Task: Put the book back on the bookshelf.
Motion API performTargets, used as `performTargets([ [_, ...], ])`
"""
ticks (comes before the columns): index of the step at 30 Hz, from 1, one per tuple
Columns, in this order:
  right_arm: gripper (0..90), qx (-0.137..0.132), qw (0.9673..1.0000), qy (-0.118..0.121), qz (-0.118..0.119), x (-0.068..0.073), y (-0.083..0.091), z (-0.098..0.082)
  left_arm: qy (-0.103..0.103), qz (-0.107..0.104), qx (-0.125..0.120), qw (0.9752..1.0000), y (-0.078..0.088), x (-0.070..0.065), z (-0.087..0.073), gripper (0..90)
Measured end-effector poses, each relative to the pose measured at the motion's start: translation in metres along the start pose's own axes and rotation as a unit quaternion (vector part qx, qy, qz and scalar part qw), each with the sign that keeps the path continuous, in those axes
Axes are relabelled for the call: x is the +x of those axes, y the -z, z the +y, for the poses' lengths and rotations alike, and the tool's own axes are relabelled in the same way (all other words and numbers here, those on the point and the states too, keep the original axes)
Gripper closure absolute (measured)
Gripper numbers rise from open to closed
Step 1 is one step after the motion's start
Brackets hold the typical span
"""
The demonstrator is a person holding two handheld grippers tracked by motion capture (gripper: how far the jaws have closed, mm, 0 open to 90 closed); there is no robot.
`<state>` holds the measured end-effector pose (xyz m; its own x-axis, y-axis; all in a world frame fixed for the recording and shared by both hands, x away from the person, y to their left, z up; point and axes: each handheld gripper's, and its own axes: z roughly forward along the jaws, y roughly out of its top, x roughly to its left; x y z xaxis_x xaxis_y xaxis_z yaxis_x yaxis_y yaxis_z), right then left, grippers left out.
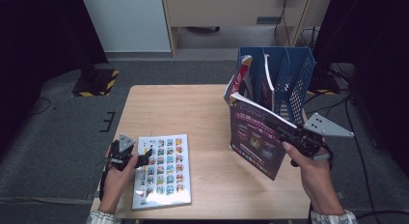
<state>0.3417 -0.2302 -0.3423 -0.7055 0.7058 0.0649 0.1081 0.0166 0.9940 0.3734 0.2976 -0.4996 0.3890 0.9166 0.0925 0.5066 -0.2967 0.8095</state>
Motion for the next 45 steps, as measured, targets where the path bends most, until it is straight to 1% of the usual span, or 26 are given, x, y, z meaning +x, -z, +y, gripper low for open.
performTargets([
  [8,83.7,-0.006,0.9999,-0.004,-0.012,-0.006,0.019,0.002,-0.002,0.001,0.001,1.0,0.0,0.0,0.0,4.7],
  [10,83.7,-0.008,0.9998,-0.005,-0.019,-0.009,0.025,0.002,-0.002,0.001,0.001,1.0,-0.001,-0.001,0.0,4.7],
  [13,83.7,-0.009,0.9997,-0.007,-0.023,-0.011,0.029,0.003,-0.003,0.0,0.001,1.0,-0.001,-0.001,0.0,4.6],
  [27,83.7,-0.007,0.9987,-0.008,-0.051,-0.02,0.056,0.004,-0.003,-0.001,0.0,1.0,-0.001,-0.001,0.0,4.6],
  [30,83.7,-0.005,0.9982,-0.008,-0.059,-0.023,0.062,0.005,-0.002,-0.002,-0.001,1.0,0.0,-0.001,0.0,4.6],
  [31,83.7,-0.005,0.9979,-0.011,-0.063,-0.023,0.064,0.006,-0.002,-0.002,-0.001,1.0,0.0,-0.001,0.0,4.5],
  [40,83.7,-0.015,0.9964,-0.013,-0.082,-0.03,0.085,0.021,-0.002,-0.003,-0.001,1.0,-0.001,-0.001,0.0,4.5],
  [45,83.7,-0.027,0.9958,-0.015,-0.086,-0.033,0.093,0.032,-0.003,-0.003,0.0,1.0,-0.001,-0.002,0.0,4.5],
])
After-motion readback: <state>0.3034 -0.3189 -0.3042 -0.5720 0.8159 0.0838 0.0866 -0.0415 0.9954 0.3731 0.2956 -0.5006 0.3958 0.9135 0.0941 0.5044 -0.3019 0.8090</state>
